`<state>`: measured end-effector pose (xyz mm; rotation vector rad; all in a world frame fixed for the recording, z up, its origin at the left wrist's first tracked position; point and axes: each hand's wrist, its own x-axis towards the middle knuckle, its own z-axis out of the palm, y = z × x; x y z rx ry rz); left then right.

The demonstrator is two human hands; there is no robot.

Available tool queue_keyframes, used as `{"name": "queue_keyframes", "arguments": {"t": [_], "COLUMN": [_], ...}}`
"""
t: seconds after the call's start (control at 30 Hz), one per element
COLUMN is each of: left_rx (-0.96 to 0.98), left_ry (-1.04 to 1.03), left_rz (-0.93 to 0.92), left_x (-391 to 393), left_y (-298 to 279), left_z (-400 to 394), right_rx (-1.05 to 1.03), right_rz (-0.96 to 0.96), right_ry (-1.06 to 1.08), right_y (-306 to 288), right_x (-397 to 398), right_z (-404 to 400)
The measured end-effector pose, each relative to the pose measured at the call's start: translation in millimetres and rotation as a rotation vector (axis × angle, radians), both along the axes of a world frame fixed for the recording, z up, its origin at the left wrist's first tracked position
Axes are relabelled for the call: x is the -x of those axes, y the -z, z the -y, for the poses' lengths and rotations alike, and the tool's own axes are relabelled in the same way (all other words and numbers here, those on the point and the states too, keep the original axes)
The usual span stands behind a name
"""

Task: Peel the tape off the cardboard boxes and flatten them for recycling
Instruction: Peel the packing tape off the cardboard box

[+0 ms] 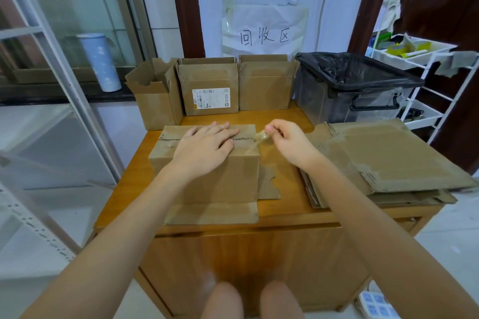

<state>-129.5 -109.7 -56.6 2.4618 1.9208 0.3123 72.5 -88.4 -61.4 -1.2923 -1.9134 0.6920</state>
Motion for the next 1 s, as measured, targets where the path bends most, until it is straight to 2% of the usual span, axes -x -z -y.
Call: {"name": "queue_keyframes", "arguments": {"t": [0.2, 0.37, 0.47, 0.53, 0.63, 0.7, 0.87, 1.0], "left_rx": [-0.018, -0.025, -0.024, -0.027, -0.029, -0.035, -0.051, -0.070], "left_ry": [0.002, -0.001, -0.005, -0.006, -0.010, -0.014, -0.013, -0.024], "left_rz": [0.002, -0.002, -0.004, -0.003, 0.000, 0.002, -0.001, 0.004], "left_x": [0.3, -0.4, -1.5, -2.0, -2.7, -3.2, -3.4, -3.8], "left_y": [1.4, 2.4, 2.7, 2.2, 1.8, 1.9, 4.2, 5.3], "left_z": [-0.2, -0.8, -0.8, -0.7, -0.1, 0.2, -2.8, -2.6], "right_rx": [0.150, 0.303, 0.307, 0.181, -0.095, -0.172, -0.040, -0.036], "right_rz": [-0.363, -0.464, -0.387, -0.271, 0.064, 0.167, 0.308, 0.200], "right_ry": [0.036, -0.056, -0.013, 0.111, 0.343, 0.349, 0.160, 0.186], "right_y": [30.3, 24.9, 15.1, 8.4, 3.5, -0.2, -13.8, -16.9], "right_x": [2.9, 0.2, 5.5, 11.3, 12.6, 13.8, 25.0, 26.7], "right_z": [6.5, 9.6, -1.3, -9.3, -10.9, -2.2, 19.5, 29.3]}}
